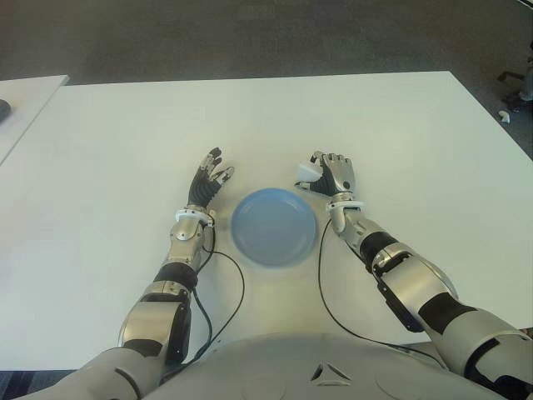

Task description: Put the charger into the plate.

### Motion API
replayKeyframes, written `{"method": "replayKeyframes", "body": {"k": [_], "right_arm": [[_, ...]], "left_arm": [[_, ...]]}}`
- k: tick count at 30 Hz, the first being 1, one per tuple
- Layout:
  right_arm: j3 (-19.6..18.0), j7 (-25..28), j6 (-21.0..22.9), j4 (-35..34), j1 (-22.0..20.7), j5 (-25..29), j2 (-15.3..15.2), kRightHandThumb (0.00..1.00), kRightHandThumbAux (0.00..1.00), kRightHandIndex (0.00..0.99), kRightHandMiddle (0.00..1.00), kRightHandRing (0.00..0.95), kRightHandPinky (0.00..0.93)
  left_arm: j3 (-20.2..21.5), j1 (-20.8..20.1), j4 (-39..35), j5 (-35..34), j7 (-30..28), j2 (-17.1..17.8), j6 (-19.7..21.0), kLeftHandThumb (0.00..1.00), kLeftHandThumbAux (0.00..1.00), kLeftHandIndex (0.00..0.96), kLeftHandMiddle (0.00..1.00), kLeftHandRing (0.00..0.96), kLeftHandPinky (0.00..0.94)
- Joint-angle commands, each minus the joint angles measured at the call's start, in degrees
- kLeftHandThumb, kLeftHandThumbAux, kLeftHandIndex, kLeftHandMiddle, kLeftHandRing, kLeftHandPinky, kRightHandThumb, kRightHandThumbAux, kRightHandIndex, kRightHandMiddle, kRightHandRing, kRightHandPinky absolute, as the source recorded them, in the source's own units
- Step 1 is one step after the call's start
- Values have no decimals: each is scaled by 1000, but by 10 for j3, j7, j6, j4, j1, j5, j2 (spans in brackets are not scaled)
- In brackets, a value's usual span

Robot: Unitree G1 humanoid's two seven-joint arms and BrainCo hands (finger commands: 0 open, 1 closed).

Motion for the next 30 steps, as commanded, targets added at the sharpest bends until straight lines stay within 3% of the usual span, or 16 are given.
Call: {"method": "replayKeyframes", "body": {"k": [1,20,30], "right_arm": [[3,-2,5,15,24,-4,-5,748,708,440,889,893,894],[-15,-18,-15,-48,10,3,-33,747,709,440,886,886,888],[-58,38,-19,-252,51,17,-79,745,710,439,886,879,881]], "left_arm": [[-6,50,41,4,-15,-13,71,6,642,68,38,9,25],[-2,48,48,1,-20,-11,68,13,630,80,46,15,21],[-2,47,54,1,-24,-8,65,10,616,75,42,9,15]]}}
